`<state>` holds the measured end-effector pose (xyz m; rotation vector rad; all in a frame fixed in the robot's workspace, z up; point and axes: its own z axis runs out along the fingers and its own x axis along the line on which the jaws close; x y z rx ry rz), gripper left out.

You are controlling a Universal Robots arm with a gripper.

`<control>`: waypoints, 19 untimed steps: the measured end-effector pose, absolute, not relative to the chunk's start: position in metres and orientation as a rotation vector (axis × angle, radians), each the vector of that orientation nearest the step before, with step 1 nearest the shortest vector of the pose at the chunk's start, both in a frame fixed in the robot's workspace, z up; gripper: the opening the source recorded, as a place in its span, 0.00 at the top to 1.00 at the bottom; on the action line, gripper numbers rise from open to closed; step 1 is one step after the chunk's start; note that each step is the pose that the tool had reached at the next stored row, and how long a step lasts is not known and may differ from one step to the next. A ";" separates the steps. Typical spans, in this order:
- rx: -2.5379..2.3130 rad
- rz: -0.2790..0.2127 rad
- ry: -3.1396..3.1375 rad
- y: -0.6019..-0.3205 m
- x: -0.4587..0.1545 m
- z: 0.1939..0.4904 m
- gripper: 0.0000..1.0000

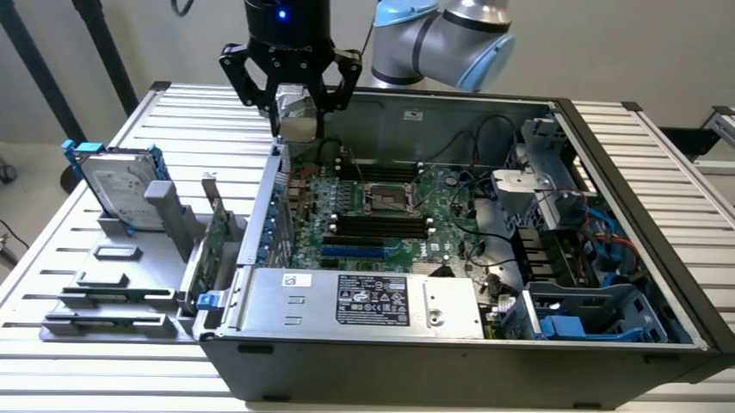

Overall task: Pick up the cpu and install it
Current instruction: 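Pick up the cpu and move it towards the insertion slot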

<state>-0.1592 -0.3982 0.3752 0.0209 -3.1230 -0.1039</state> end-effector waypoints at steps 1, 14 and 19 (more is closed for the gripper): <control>0.021 -0.104 -3.123 -0.395 -0.157 0.375 0.45; 0.021 -0.098 -3.123 -0.361 -0.103 0.360 0.45; 0.021 -0.095 -3.123 -0.351 -0.080 0.352 0.45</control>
